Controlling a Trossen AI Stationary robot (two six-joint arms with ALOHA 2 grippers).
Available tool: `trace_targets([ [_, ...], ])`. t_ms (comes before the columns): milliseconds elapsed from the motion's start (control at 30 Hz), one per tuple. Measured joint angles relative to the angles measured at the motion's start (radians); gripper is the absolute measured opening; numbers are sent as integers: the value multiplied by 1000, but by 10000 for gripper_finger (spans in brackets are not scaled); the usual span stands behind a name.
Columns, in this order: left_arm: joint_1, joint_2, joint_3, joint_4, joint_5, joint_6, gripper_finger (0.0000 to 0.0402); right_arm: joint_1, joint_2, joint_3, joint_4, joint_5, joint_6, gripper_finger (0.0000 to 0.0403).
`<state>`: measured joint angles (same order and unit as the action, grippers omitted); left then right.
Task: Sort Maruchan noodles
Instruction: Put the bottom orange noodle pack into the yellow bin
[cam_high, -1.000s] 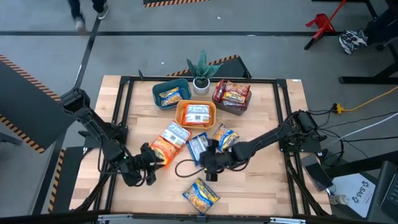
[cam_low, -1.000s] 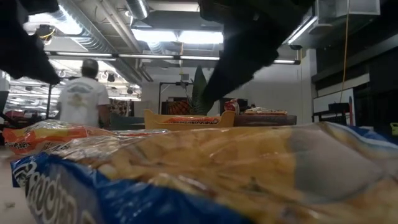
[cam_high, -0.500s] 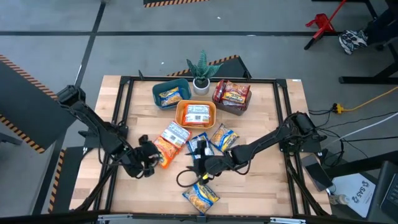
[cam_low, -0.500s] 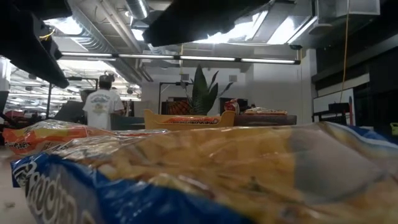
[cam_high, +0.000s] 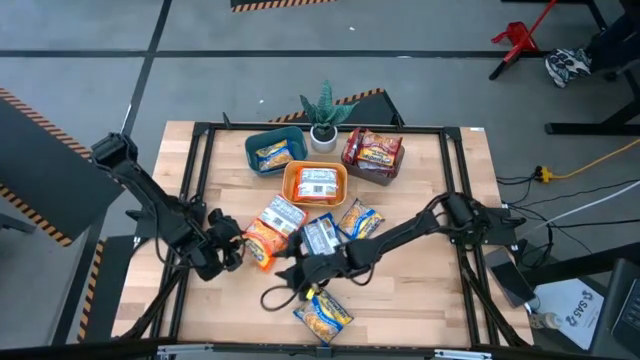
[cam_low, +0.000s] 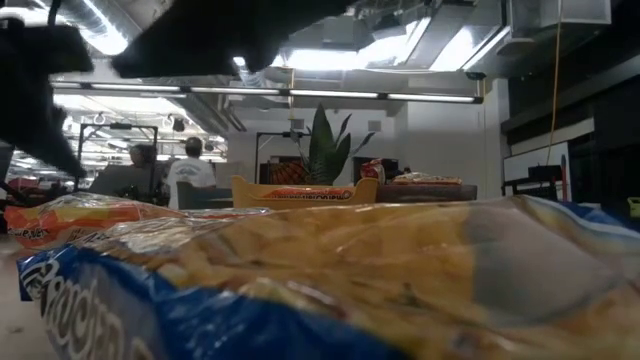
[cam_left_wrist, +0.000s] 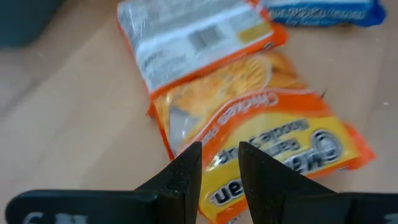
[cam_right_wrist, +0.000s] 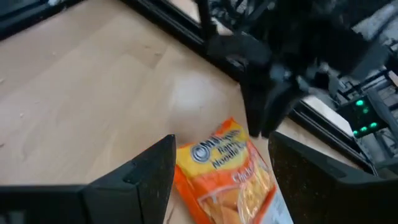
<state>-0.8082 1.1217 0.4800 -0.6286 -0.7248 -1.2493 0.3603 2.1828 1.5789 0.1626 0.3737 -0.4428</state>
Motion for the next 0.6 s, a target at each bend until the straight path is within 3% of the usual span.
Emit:
trace_targets([
  [267,0,-2,-182,289,-25,-39,100,-1,63,119,-113,13,-13,241],
  [600,0,-4,-283,424,0,-159,100,-8,76,121,-167,7,-168,241],
])
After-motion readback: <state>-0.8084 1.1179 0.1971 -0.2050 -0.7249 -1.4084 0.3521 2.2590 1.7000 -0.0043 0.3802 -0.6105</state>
